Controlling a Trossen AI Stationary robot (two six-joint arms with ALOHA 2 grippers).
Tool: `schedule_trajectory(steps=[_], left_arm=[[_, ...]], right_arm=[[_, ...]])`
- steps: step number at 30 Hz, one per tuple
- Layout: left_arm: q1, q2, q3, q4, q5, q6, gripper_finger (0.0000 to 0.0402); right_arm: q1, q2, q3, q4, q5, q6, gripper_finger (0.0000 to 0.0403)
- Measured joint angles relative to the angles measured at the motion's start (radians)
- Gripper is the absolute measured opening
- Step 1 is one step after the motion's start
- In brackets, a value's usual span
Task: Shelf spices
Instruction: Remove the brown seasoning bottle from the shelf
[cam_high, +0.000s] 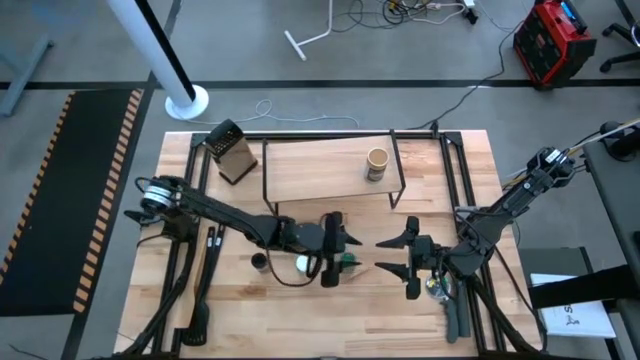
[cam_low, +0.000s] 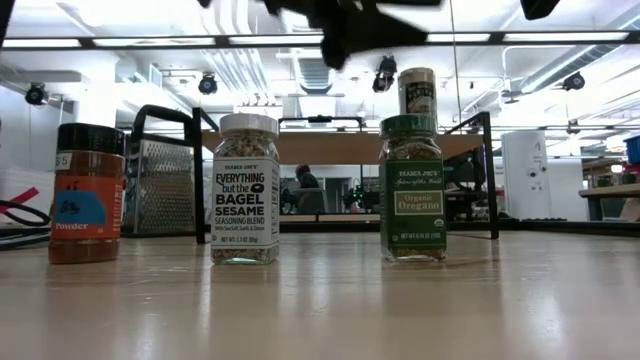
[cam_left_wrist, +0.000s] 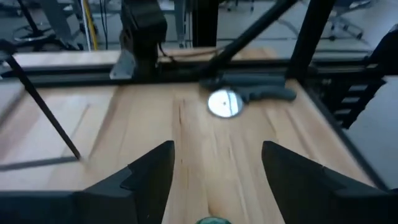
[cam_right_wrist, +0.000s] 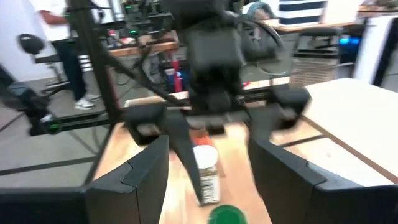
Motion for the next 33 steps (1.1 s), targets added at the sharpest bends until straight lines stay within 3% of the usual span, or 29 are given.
schedule_trajectory(steps=[5,10,16,19,28,33], left_arm=[[0.000,-0.115,0.000,-0.096,-0.008,0.005,0.0219],[0.004,-0.224,-0.006,-0.184,-0.145,0.054,0.0209],[0.042,-0.344,-0.009,-0.283,-0.192,0.068,0.0199],[0.065,-0.396,-0.010,-0.298,-0.193,0.068,0.0195],[0.102,-0.482,-0.015,-0.367,-0.193,0.071,0.0202],[0.102,-0.498,-0.076,-0.368,-0.193,0.071,0.0201]], right_arm=[[-0.015,-0.019,0.000,-0.043,0.147,0.057,0.0199],[-0.086,-0.080,0.005,-0.130,0.136,0.076,0.0199],[-0.201,-0.187,0.129,-0.715,0.089,0.316,0.0201],[-0.266,-0.204,0.176,-0.877,0.059,0.351,0.0214],[-0.485,-0.199,0.251,-0.935,-0.072,0.267,0.0301],[-0.626,-0.185,0.264,-0.932,-0.218,0.205,0.0340]])
